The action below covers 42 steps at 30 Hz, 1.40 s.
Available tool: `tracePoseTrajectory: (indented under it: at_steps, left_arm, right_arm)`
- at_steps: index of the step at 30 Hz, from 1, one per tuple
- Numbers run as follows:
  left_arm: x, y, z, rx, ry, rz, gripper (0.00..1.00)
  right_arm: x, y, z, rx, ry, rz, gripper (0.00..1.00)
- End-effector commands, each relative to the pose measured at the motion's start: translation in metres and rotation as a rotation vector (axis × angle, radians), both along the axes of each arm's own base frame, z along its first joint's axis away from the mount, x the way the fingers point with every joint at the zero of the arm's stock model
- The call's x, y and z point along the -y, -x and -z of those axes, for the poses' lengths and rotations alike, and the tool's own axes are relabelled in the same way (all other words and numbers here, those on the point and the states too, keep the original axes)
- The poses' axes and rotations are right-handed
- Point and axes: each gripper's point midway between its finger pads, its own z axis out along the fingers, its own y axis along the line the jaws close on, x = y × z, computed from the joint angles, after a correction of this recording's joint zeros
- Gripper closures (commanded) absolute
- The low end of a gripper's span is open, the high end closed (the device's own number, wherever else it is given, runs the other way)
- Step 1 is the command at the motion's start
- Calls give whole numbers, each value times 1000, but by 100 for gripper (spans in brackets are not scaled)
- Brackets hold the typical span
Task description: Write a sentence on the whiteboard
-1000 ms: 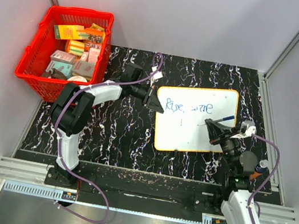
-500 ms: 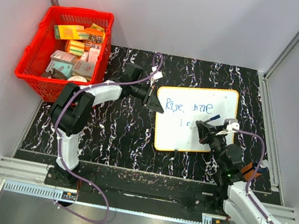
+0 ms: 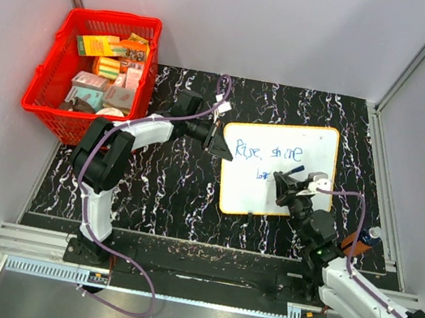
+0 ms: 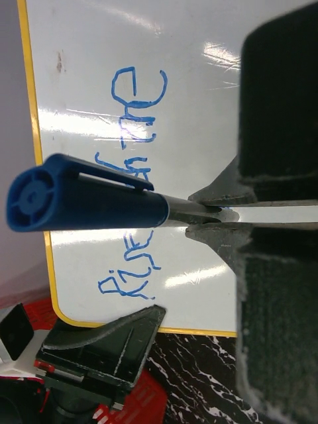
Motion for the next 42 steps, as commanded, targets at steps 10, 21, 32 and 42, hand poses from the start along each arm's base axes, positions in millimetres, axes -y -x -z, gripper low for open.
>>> tracePoseTrajectory:
  at_steps: [10, 21, 32, 42]
  left_arm:
    - [3, 7, 55, 114, -132, 23, 100]
    - [-10, 5, 41, 175, -141, 7, 100]
    - [-41, -51, 25, 331, -316, -176, 100]
    - [-60, -93, 15, 417, -414, -372, 100]
  right_arm:
    - [-4, -1, -26, 135, 83, 154, 100]
    - [4, 3, -49, 179, 52, 179, 100]
    - [10, 6, -72, 225, 53, 197, 100]
    - [7, 3, -67, 223, 42, 195, 100]
